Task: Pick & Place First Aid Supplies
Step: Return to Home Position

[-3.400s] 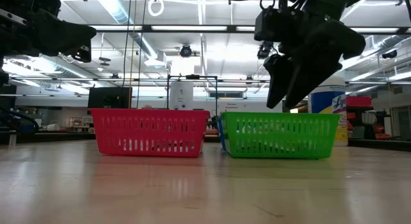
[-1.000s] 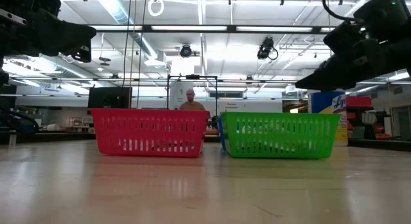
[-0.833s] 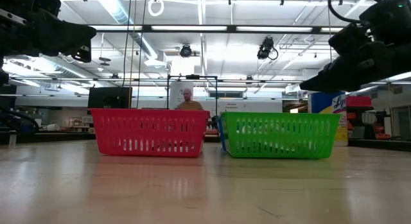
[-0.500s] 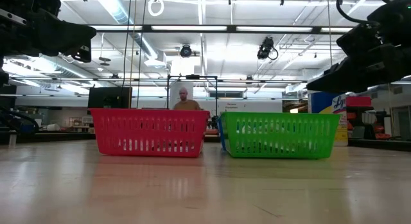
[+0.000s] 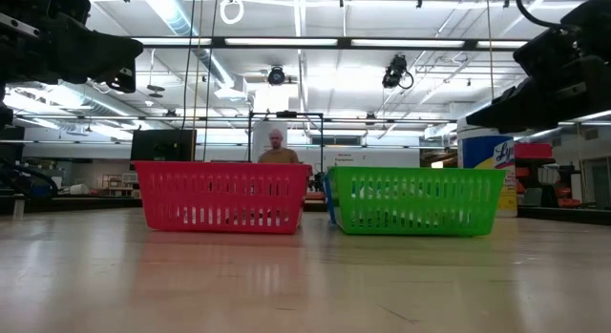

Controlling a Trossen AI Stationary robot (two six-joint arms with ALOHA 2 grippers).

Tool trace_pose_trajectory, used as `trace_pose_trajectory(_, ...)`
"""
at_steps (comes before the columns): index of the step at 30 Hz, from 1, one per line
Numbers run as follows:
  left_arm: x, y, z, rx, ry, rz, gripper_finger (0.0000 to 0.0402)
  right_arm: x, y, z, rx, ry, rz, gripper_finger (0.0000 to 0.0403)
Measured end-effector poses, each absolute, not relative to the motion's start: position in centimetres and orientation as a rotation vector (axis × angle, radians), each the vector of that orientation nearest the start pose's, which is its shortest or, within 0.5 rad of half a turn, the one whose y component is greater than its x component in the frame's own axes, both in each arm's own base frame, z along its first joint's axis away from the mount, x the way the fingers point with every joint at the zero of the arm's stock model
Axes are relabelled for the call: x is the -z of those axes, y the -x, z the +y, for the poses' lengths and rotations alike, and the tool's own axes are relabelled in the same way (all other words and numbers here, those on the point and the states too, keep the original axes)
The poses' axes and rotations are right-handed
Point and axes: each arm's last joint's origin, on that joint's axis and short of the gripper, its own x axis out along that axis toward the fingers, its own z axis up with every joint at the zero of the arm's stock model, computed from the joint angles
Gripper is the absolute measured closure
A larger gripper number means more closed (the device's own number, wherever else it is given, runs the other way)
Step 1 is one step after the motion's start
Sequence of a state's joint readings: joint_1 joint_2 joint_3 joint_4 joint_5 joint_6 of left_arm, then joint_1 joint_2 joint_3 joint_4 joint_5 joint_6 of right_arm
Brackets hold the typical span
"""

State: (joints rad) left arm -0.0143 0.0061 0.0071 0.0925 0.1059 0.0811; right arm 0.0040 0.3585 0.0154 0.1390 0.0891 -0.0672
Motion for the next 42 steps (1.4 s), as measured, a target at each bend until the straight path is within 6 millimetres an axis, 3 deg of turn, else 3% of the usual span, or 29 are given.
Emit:
trace_pose_trajectory(11, -17.4, -9.7, -0.4, 0.116, -0.085, -0.098, 0.0376, -15.1, -11.0, -0.2, 0.079, 0.071, 0.203, 0.0403)
trace_pose_trajectory(27, -17.4, -9.7, -0.4, 0.116, -0.085, -0.098, 0.0376, -16.7, -10.0, -0.2, 0.082, 0.062, 0.014, 0.0401)
trace_pose_trajectory(42, -17.4, -9.7, -0.4, 0.116, -0.085, -0.098, 0.0376, -17.1, -9.6, -0.2, 0.083, 0.035, -0.038, 0.0397)
